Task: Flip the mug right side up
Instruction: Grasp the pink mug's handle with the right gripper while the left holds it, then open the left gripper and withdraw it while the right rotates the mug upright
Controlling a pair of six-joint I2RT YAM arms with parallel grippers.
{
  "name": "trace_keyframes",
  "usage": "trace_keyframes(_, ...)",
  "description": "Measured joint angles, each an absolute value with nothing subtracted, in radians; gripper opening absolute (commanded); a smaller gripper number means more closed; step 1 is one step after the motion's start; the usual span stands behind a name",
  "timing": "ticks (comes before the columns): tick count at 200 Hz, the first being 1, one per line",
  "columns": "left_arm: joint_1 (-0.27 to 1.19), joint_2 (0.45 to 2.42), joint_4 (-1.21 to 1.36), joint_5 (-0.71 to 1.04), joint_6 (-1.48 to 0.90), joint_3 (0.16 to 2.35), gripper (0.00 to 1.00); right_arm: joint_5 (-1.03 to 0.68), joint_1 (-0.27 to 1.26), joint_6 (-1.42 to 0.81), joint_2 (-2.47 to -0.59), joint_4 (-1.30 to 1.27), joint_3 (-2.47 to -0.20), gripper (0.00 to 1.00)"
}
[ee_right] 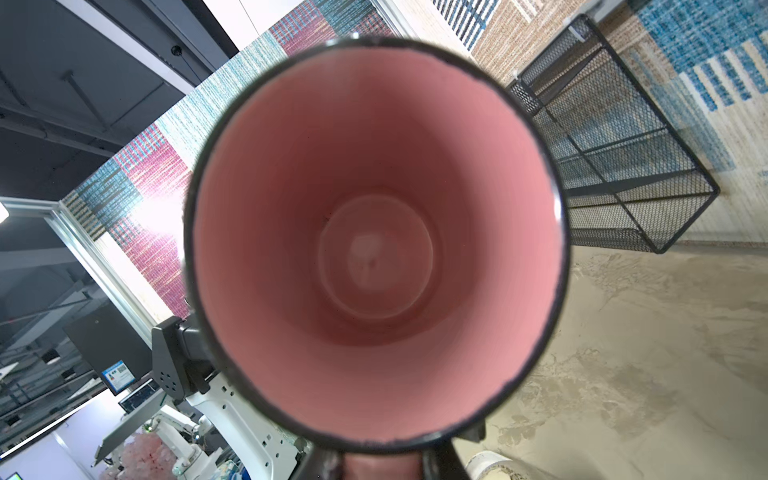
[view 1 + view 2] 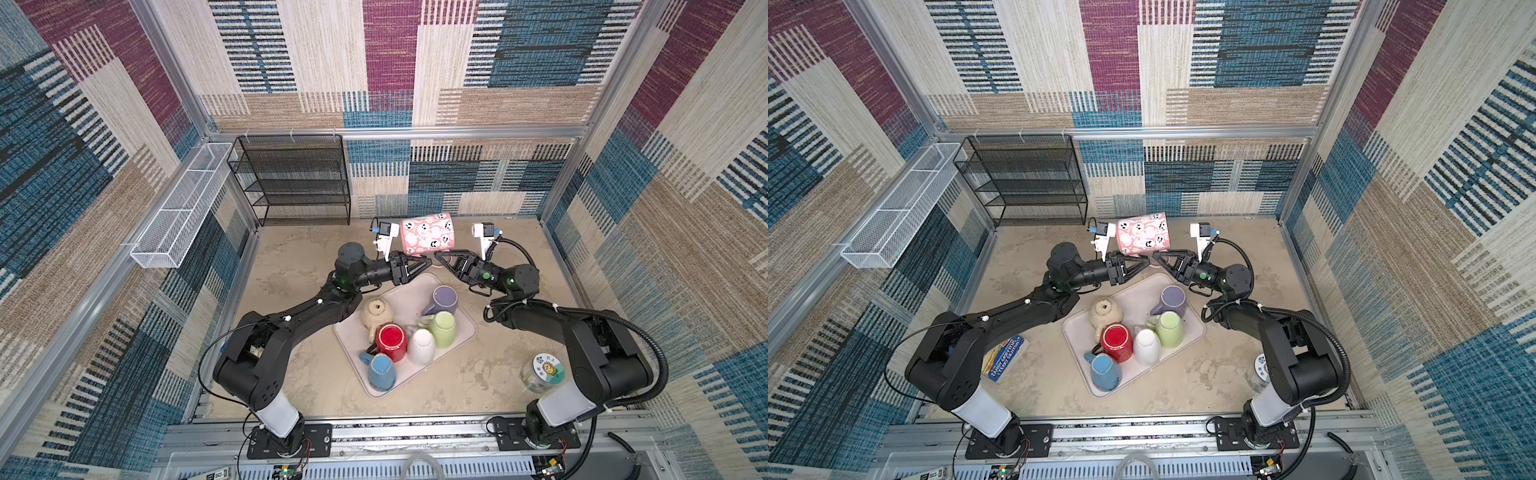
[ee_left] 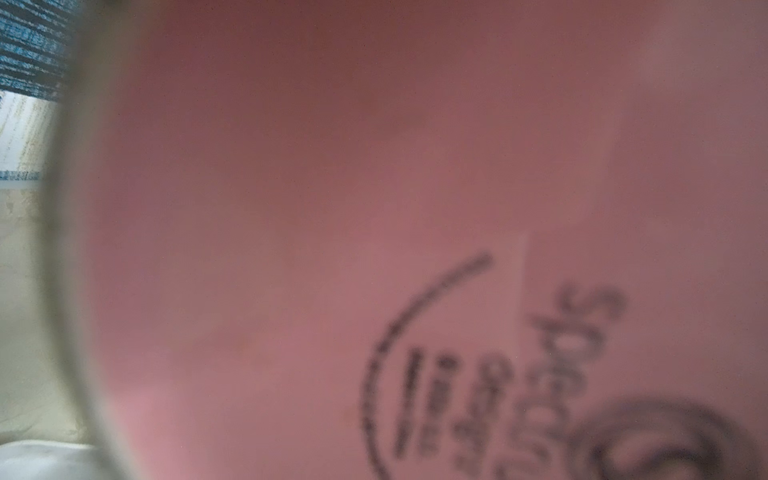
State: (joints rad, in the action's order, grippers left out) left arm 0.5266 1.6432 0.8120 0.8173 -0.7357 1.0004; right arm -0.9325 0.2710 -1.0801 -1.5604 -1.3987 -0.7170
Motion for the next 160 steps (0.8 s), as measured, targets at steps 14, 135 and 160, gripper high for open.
trace_keyframes(14, 0.527, 1.631, 0.794, 0.817, -0.725, 0.997, 0.65, -0.933, 0.271, -1.055, -1.541, -1.383, -0.711, 0.0)
trace_keyframes(135, 0.51, 1.433, 0.394, 0.577, -0.561, 0.911, 0.99, -0.833, 0.2, -0.781, -1.275, -0.936, -0.705, 0.0)
trace_keyframes(160, 0.507, 1.377, 0.287, 0.496, -0.519, 0.921, 1.0, -0.744, 0.186, -0.674, -1.208, -0.721, -0.735, 0.0)
